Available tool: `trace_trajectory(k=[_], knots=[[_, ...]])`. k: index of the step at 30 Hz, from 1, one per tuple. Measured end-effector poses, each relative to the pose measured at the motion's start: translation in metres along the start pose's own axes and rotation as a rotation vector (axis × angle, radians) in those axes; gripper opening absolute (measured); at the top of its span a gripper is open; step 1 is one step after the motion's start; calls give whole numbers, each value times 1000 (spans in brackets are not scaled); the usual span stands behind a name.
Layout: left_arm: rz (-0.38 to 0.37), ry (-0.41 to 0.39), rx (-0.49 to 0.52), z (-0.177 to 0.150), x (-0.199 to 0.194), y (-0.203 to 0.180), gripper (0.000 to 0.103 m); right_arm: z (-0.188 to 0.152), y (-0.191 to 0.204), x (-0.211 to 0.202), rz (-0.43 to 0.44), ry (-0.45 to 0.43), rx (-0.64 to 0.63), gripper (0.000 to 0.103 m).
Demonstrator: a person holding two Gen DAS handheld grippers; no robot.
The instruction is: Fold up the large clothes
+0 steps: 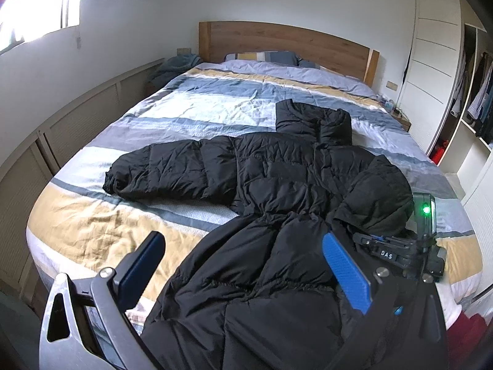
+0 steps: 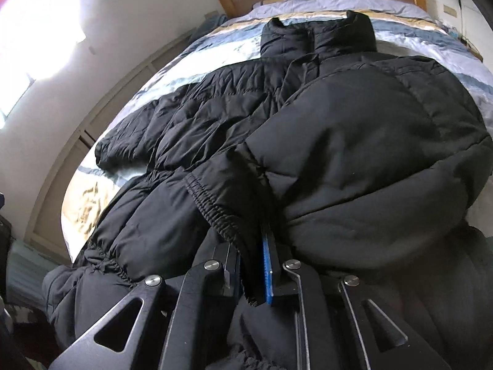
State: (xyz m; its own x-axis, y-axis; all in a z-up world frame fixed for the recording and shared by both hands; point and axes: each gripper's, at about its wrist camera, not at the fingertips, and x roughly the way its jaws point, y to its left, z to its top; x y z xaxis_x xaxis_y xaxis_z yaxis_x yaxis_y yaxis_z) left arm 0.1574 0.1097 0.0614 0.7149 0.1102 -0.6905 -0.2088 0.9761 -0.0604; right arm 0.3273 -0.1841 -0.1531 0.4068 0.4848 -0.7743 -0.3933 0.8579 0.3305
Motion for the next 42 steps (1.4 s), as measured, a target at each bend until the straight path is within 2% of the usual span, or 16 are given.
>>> trace_trajectory(k=[5,8,9,10,12,13,17,21,25,30,35,38,42], knots=[[-10,21,11,2,3,-18,103,2,25,1,71,-8,-69,14],[-2,32,28,3,5,-31,103,3,33,15,104,39,-89,14],[-2,38,33,3,5,-36,103,1,38,21,95,58,-109,19],[0,45,35,4,5,-39,103,-1,40,25,103,67,-116,31],[6,50,39,5,5,-44,103,-4,43,22,149,59,-116,47],[13,54,39,7,6,-47,103,-6,44,17,167,53,-120,50],[6,68,38,13,14,-62,103,-5,40,-12,203,9,-155,50],[-17,90,64,21,37,-94,103,12,4,-53,161,-71,-139,50],[-53,125,63,29,73,-133,103,36,-64,-86,-10,-141,-95,53],[-107,145,107,44,130,-199,103,61,-142,-101,-140,-191,-12,53],[-155,161,146,55,188,-257,103,83,-184,-83,-168,-206,24,53],[-150,182,160,53,224,-276,103,89,-200,-65,-172,-193,26,53],[-68,241,184,35,276,-270,103,90,-217,-37,-156,-167,61,54]])
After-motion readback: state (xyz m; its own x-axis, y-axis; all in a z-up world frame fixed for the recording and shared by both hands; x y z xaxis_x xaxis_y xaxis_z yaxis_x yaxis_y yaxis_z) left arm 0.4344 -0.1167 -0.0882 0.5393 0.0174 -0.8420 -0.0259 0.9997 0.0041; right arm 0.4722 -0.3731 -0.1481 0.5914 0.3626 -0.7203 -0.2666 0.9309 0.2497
